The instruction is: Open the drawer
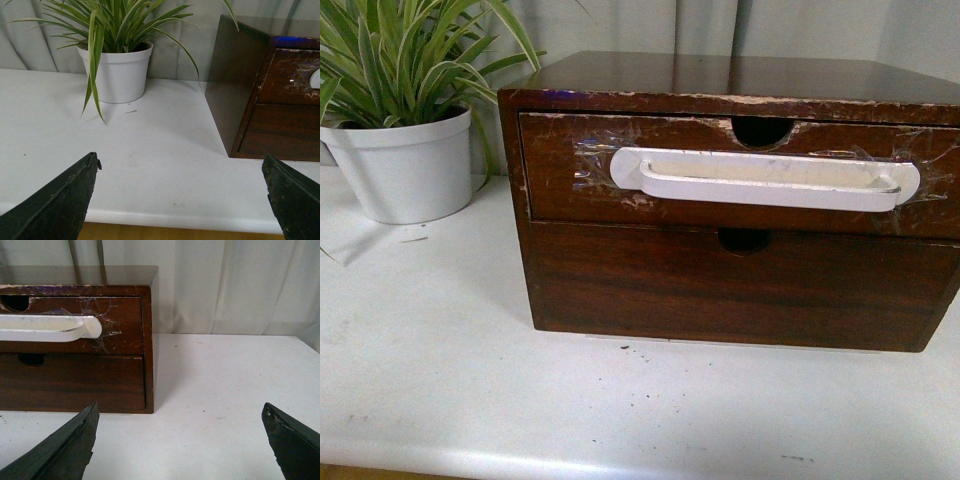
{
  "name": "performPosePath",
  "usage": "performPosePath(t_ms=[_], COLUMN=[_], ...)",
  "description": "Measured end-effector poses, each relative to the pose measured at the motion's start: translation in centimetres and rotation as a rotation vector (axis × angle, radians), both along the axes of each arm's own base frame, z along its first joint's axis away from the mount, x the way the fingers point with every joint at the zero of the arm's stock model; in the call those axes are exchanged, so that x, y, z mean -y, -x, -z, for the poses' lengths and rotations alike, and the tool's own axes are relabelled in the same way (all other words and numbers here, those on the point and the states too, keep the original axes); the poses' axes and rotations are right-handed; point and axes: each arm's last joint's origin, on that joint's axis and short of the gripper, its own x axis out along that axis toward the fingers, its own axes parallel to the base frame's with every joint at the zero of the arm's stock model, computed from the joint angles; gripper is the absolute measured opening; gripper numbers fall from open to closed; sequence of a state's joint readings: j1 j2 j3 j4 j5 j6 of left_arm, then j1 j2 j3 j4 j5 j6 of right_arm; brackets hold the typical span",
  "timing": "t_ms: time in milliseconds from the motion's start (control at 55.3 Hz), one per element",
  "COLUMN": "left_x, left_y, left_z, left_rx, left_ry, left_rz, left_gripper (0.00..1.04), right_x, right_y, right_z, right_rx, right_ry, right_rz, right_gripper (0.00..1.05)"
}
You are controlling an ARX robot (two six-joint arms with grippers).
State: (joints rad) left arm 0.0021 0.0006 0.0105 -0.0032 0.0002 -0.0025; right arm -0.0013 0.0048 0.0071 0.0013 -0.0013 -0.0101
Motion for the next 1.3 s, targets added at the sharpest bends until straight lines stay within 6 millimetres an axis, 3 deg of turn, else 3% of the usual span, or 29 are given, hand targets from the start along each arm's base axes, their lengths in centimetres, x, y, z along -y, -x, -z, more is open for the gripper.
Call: performPosePath(t_ms=[1194,1302], left_x=[0.0,0.04], left_y=[0.0,-0.55], left_z=[0.0,-0.18], left_rx=[0.0,-0.03], left_ry=[0.0,0.019], left_rz=[-0.001,-0.181], left_gripper=[0.98,0.98], right_x=[0.0,0.05], right_y=[0.0,-0.31], right_z=[0.0,-0.1], right_rx=[0.0,-0.083], right_ry=[0.0,0.015], right_rz=[0.0,-0.242], right_gripper=[0.96,0.96])
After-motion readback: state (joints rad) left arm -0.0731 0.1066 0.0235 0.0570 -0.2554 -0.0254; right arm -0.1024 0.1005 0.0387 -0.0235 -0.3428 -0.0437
